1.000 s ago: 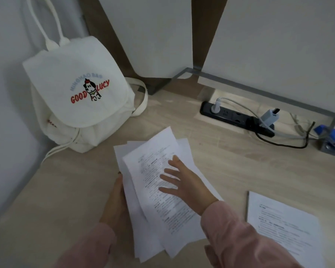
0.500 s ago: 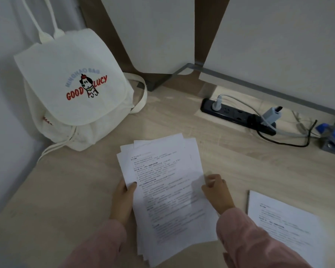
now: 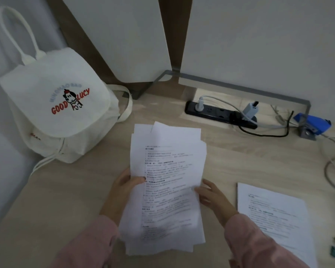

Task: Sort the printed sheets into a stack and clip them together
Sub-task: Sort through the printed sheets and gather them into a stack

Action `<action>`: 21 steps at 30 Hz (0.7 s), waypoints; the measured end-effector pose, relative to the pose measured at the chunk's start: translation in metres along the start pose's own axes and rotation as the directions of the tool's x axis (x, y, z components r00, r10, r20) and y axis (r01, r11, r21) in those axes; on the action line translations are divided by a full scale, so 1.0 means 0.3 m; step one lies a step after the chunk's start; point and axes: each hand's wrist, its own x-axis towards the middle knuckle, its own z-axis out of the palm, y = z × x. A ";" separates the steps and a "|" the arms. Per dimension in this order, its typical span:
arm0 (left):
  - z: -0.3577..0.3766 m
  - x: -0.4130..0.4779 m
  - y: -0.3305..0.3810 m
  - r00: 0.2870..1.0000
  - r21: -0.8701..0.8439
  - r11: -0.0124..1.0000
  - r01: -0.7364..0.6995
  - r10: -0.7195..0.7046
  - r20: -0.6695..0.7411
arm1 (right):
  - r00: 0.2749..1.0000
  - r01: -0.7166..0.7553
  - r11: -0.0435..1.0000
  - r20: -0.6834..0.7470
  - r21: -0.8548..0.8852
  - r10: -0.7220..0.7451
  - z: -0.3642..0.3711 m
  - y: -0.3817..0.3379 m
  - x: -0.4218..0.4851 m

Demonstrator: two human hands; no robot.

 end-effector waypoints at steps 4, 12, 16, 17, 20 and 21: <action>0.017 -0.021 0.057 0.991 0.028 0.991 -0.131 0.129 0.046 | 0.989 0.138 0.989 0.052 0.052 -0.141 0.000 -0.063 -0.059; 0.059 -0.068 0.180 0.894 0.056 0.897 -0.439 0.442 -0.073 | 0.820 0.572 0.814 -0.104 0.104 -0.563 -0.048 -0.241 -0.230; 0.087 -0.075 0.149 0.908 0.063 0.914 -0.401 0.406 -0.107 | 0.813 0.575 0.816 -0.157 0.063 -0.561 -0.062 -0.226 -0.263; 0.098 -0.076 0.135 0.918 0.073 0.924 -0.376 0.382 -0.105 | 0.825 0.556 0.830 -0.157 0.044 -0.544 -0.061 -0.210 -0.258; 0.131 -0.070 0.087 0.946 0.088 0.949 -0.302 0.309 -0.096 | 0.865 0.484 0.875 -0.137 -0.033 -0.483 -0.050 -0.156 -0.226; 0.143 -0.073 0.078 0.951 0.084 0.954 -0.288 0.295 -0.091 | 0.869 0.473 0.879 -0.139 -0.049 -0.475 -0.046 -0.145 -0.221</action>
